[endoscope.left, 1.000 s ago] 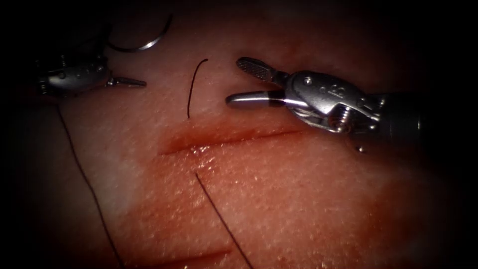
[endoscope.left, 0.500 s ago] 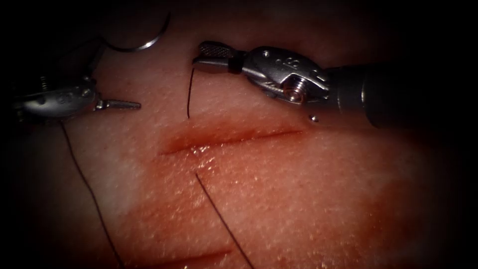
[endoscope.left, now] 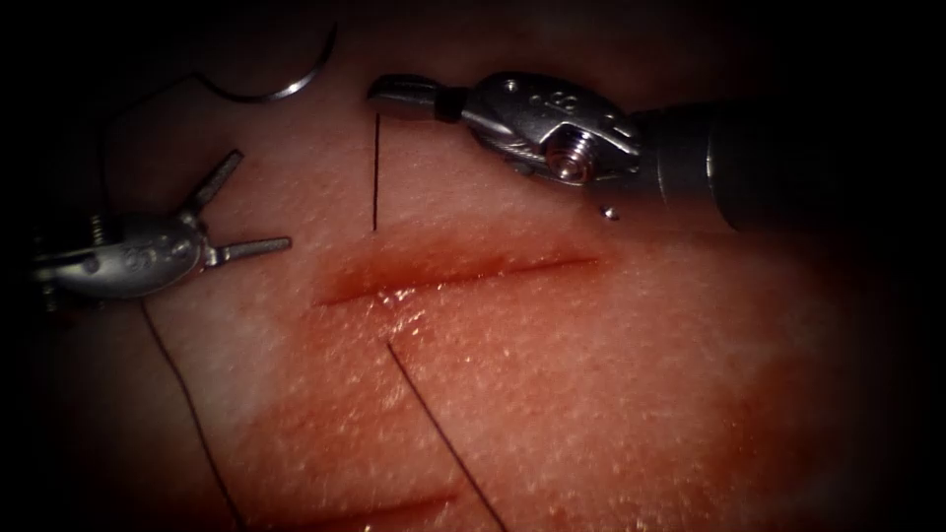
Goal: Wound Closure
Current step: Gently pull on tail with right gripper to lengthen, then pick up working end of suture with left jaws
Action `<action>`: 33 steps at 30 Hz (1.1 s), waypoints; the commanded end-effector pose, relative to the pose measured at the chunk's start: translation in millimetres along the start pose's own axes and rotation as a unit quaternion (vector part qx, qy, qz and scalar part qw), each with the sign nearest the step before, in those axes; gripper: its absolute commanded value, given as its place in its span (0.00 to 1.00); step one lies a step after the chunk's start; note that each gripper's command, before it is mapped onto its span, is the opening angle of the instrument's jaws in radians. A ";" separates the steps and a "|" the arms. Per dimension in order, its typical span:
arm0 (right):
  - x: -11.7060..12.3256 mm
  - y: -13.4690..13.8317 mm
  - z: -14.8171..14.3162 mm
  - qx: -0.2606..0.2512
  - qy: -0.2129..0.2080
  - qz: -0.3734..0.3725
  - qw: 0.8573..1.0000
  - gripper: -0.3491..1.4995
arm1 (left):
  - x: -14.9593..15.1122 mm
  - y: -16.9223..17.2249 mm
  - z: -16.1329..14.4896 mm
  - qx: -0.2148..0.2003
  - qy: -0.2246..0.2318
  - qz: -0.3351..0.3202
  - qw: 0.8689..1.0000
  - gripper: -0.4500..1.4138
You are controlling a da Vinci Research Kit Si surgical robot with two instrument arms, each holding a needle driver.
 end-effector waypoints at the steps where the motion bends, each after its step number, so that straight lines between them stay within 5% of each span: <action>1: 0.7 0.0 0.9 0.002 0.001 -0.001 1.000 0.00 | 0.2 0.3 0.7 -0.002 0.004 0.000 1.000 0.45; 12: 1.5 -0.4 1.8 0.010 -0.016 -0.011 1.000 0.04 | 3.8 3.3 -0.2 -0.056 0.048 0.009 0.997 0.40; 14: 1.5 -0.1 1.6 0.012 -0.014 -0.011 1.000 0.54 | 4.4 4.3 -0.6 -0.085 0.058 0.013 0.995 0.40; 16: 1.7 0.1 1.5 0.013 -0.012 -0.010 1.000 0.78 | 4.8 5.8 -0.9 -0.113 0.052 0.019 0.992 0.40; 17: 1.8 0.2 1.2 0.013 -0.008 -0.015 1.000 0.81 | 5.0 6.7 -1.0 -0.127 0.051 0.025 0.990 0.40; 25: 4.8 2.3 -3.4 0.009 0.004 -0.016 1.000 0.89 | 8.0 16.9 0.6 -0.195 0.009 0.163 0.967 0.40; 33: 5.2 2.9 -8.6 0.009 0.012 -0.026 1.000 0.86 | 11.7 20.4 -0.3 -0.195 0.009 0.215 0.957 0.41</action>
